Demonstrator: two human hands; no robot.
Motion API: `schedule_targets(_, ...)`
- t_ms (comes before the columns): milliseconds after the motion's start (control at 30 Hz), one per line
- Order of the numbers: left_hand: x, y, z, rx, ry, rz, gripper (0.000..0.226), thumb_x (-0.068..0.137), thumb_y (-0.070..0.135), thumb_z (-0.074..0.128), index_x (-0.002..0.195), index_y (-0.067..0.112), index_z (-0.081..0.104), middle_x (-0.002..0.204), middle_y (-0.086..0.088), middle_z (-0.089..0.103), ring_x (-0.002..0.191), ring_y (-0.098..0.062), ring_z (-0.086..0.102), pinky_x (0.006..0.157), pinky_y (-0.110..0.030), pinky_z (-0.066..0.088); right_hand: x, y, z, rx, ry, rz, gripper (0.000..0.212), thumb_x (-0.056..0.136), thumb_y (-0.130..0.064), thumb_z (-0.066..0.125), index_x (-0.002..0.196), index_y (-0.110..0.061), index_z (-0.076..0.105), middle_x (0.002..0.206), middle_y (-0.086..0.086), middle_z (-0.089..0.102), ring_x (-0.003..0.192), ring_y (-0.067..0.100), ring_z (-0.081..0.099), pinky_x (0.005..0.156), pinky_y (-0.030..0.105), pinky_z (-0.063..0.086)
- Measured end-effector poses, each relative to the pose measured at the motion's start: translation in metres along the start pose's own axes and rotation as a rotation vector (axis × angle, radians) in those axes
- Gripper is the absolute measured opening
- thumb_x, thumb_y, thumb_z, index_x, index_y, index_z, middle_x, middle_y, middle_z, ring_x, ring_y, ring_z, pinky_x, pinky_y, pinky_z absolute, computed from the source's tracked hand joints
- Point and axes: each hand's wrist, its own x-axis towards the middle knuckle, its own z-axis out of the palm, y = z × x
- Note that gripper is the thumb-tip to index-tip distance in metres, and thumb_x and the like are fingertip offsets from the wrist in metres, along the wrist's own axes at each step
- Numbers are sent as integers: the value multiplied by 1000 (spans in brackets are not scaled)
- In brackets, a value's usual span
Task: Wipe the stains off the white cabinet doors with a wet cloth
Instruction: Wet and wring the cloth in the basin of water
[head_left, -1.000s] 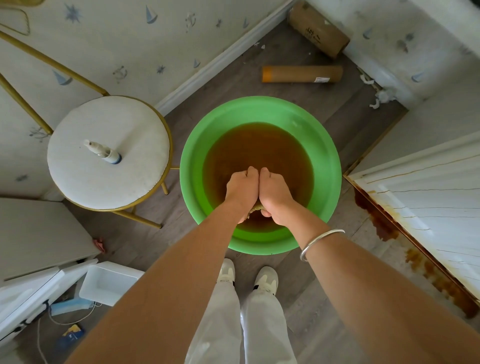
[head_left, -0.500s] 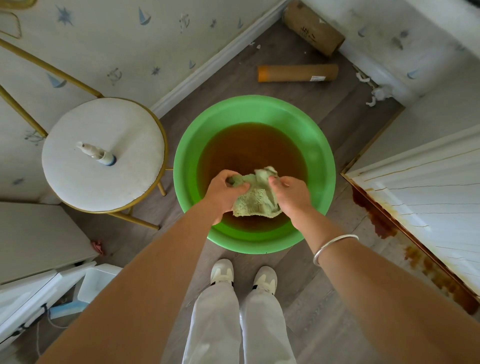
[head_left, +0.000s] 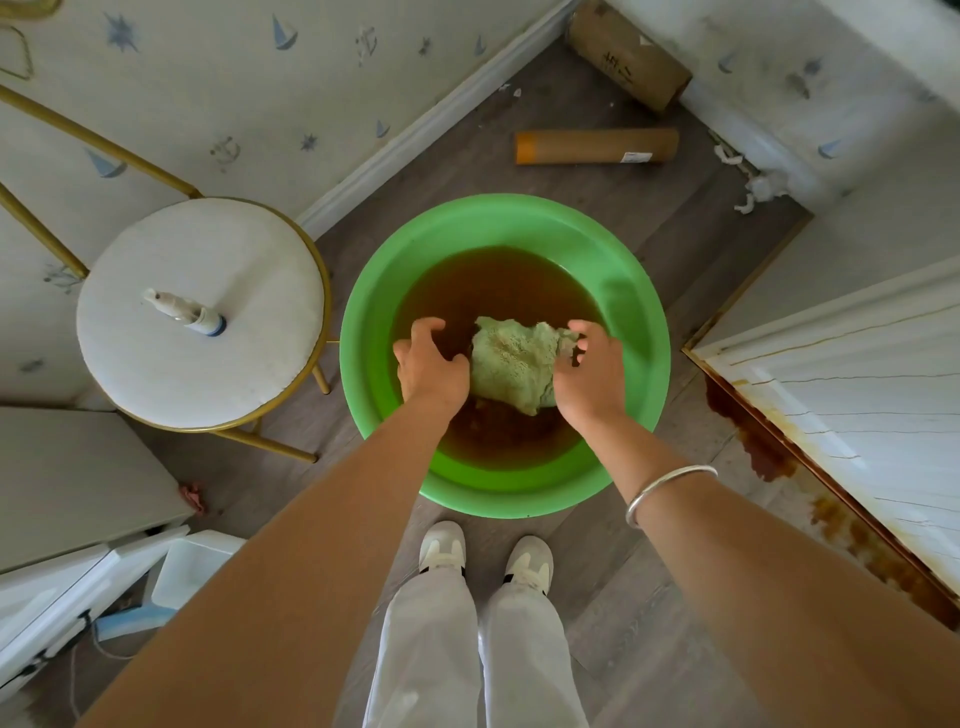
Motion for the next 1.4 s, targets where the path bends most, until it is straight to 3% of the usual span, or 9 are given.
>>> schedule_targets(100, -1, -4, 4, 149, -130, 156, 32, 91, 0, 45, 103, 22, 65, 114, -5, 61, 85, -16, 57, 68, -24, 46, 0, 3, 4, -215, -200, -209, 48, 92, 6, 46, 133, -18, 52, 138, 4, 46, 125, 19, 49, 94, 24, 44)
schedule_targets(233, -2, -12, 18, 338, -368, 313, 41, 92, -2, 44, 118, 21, 66, 130, -6, 52, 121, -22, 48, 104, -32, 37, 3, 13, 16, -448, -465, -218, 46, 96, -4, 50, 140, -18, 47, 145, 8, 37, 134, 26, 38, 111, 35, 35)
schedule_targets(567, 7, -18, 31, 616, -380, 260, 47, 87, -1, 49, 127, 22, 52, 129, -9, 31, 122, -30, 30, 100, -40, 41, 3, 28, 29, -674, -372, -250, 51, 86, -10, 65, 130, -24, 44, 132, 6, 33, 123, 28, 35, 83, 40, 54)
schedule_targets(700, 7, -14, 31, 419, -271, 64, 39, 93, 5, 41, 127, 19, 53, 135, -15, 31, 125, -36, 30, 103, -39, 34, 10, 19, 31, -457, -354, -74, 15, 97, -25, 46, 107, -24, 57, 115, 3, 50, 105, 28, 52, 97, 49, 40)
schedule_targets(900, -8, 8, 28, -490, -392, -452, 44, 94, 52, 37, 127, 27, 52, 126, 0, 51, 112, -25, 50, 94, -51, 49, 0, -21, 30, 423, -287, 241, 41, 77, -47, 45, 93, -17, 68, 100, 9, 70, 96, 31, 64, 90, 48, 50)
schedule_targets(1000, -8, 12, 27, -847, -571, -573, 55, 87, 62, 48, 121, 21, 62, 120, -7, 63, 108, -28, 61, 81, -45, 56, -14, -43, 35, 362, -144, 79, 26, 85, -45, 59, 76, -22, 64, 89, 4, 65, 82, 20, 65, 77, 39, 54)
schedule_targets(1167, -3, 22, 15, -903, -458, -494, 47, 83, 37, 68, 123, 15, 59, 120, -11, 65, 102, -24, 66, 73, -34, 57, -23, -47, 33, 327, 17, -107, 19, 77, -12, 65, 83, -21, 48, 94, -1, 45, 89, 22, 51, 75, 33, 48)
schedule_targets(1300, -2, 28, 8, -895, -368, -383, 44, 82, 10, 72, 121, 11, 52, 112, -14, 67, 98, -26, 67, 81, -41, 57, -9, -40, 18, 749, -291, 313, 86, 58, -45, 76, 135, -29, 42, 127, 7, 54, 117, 24, 56, 102, 43, 46)
schedule_targets(1400, -6, 34, -2, -837, -491, -285, 29, 85, 6, 67, 113, 10, 59, 99, -12, 68, 87, -23, 68, 76, -36, 58, -5, -34, -6, 936, -711, 442, 76, 68, -55, 76, 133, -26, 51, 130, 10, 61, 119, 26, 60, 106, 52, 40)
